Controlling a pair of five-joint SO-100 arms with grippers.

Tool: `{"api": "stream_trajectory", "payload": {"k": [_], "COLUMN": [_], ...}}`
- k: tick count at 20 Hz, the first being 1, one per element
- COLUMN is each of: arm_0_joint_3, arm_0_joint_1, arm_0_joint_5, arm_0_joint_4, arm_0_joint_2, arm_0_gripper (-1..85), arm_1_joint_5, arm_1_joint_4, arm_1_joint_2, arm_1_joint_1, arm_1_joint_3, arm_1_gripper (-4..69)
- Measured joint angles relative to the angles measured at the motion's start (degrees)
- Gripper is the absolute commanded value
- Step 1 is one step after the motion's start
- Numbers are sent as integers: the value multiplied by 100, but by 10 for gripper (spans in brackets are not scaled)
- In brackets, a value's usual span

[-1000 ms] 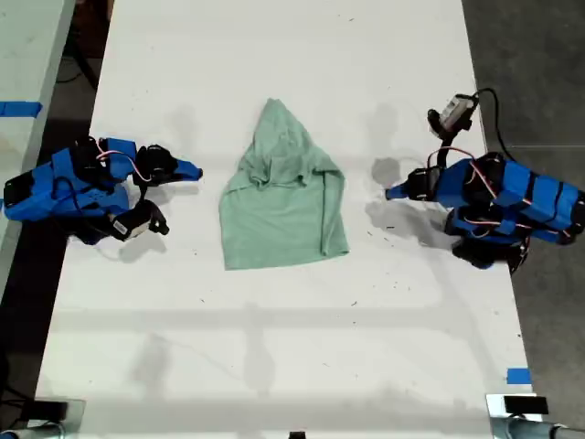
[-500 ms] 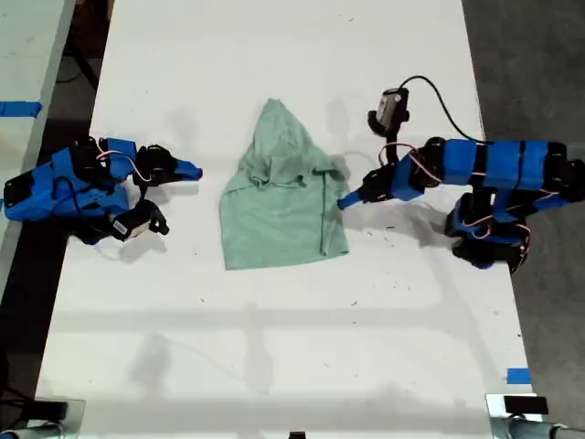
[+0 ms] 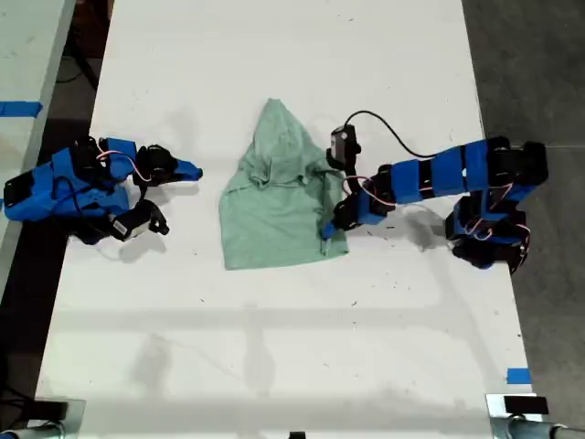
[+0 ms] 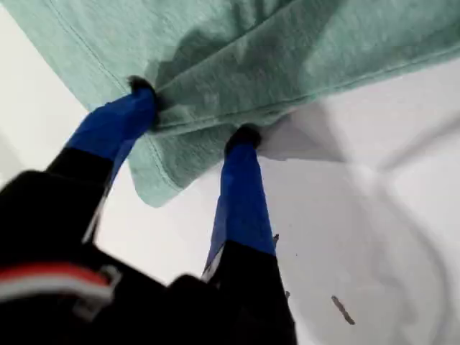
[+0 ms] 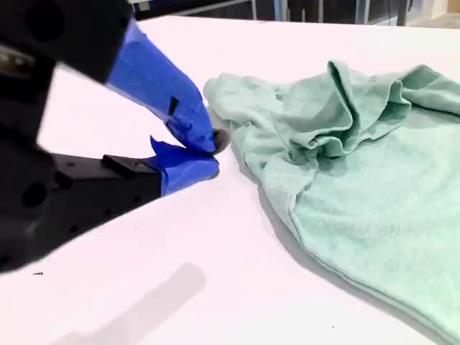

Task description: Fold t shirt

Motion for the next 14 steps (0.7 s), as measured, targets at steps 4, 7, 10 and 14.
{"api": "stream_trajectory", "payload": {"k": [4,7,10,14], "arm_0_joint_3": [0,0,0,0], "arm_0_joint_1": [0,0,0,0], "arm_0_joint_5": [0,0,0,0], "arm_0_joint_4": [0,0,0,0], "arm_0_joint_2": [0,0,0,0], "arm_0_gripper": [-3,-3,-3,-3], "arm_1_joint_5": [70,79,26,-308], "arm_1_joint_4": [-141,-62,642,1749], "arm_1_joint_2": [-123,-97,88,352], "arm_1_joint_1": [-44,-44,-44,26], "arm_1_joint_3": [-18,-18,-510,-1767], "arm_1_gripper": [11,11,10,10]}}
